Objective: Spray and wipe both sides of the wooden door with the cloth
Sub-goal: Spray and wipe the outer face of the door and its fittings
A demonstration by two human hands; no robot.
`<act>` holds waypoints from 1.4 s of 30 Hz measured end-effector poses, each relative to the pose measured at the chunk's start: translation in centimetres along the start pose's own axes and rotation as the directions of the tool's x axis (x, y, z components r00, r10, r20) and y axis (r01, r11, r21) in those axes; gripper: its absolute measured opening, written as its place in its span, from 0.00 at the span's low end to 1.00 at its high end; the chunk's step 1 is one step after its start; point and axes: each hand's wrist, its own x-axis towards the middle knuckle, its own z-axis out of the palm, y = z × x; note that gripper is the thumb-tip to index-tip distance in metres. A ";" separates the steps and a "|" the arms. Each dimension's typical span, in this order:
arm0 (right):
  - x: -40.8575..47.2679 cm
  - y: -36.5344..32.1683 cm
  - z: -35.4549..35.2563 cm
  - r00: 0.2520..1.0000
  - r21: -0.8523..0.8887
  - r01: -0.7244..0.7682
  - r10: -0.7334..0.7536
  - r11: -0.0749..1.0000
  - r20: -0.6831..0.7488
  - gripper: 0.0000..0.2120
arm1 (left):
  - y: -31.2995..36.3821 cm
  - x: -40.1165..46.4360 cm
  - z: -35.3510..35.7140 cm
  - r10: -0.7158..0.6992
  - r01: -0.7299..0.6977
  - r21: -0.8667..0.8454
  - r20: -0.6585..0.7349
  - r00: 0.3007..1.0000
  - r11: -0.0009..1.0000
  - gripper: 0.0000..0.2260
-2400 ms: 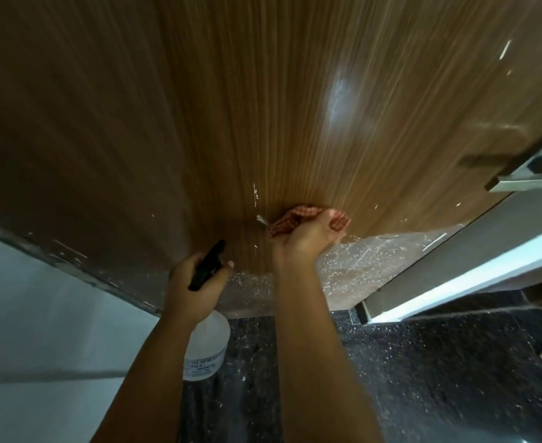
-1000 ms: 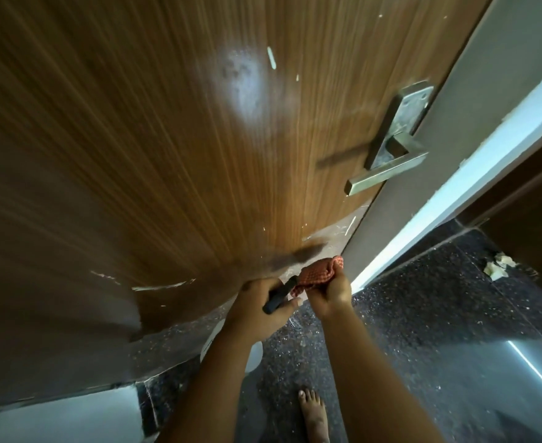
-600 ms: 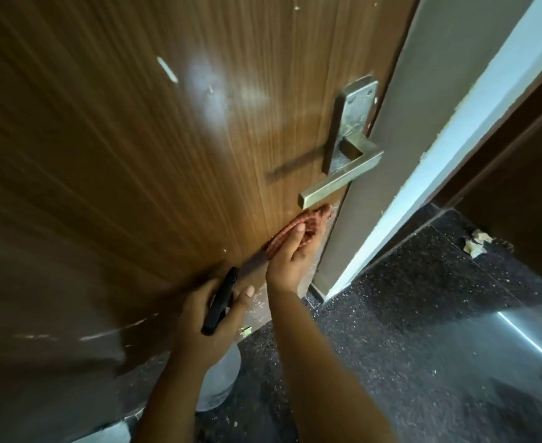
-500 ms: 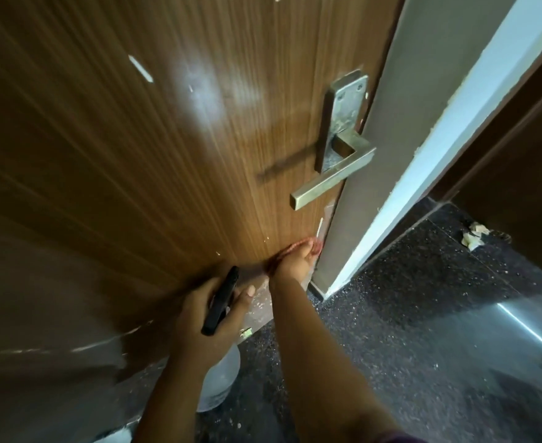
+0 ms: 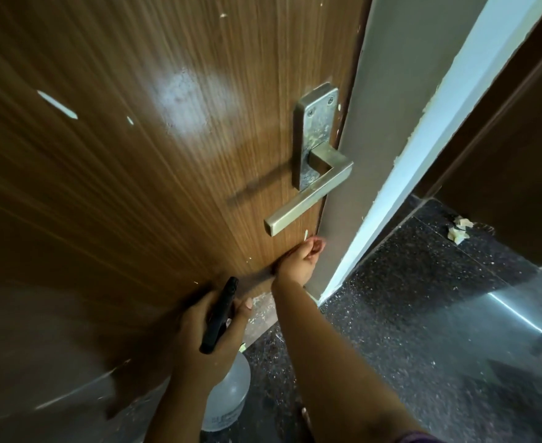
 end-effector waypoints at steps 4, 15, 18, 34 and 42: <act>-4.1 -0.8 -1.1 0.997 -0.110 -0.028 0.036 0.994 0.071 0.25 | -0.4 0.3 0.8 -0.001 0.001 -0.018 -0.018 1.000 1.000 0.07; -1.5 -0.7 -0.5 0.973 0.069 -0.222 0.216 0.973 0.082 0.26 | -0.9 0.3 1.4 0.017 -0.024 -0.097 -0.067 0.998 0.995 0.10; -3.0 -1.4 -1.2 0.878 0.118 -0.444 0.405 0.888 0.256 0.26 | -1.2 0.4 1.5 0.037 -0.046 -0.122 -0.072 0.997 0.991 0.12; -6.7 2.2 -2.7 0.973 -0.221 0.035 0.018 0.975 0.231 0.23 | -2.1 0.8 1.9 0.002 -0.007 -0.144 -0.036 0.999 0.989 0.10; 0.1 -0.8 -0.9 0.995 -0.071 -0.030 0.037 0.997 0.094 0.26 | -3.7 -0.5 1.7 0.035 -0.048 -0.133 -0.093 0.995 0.990 0.13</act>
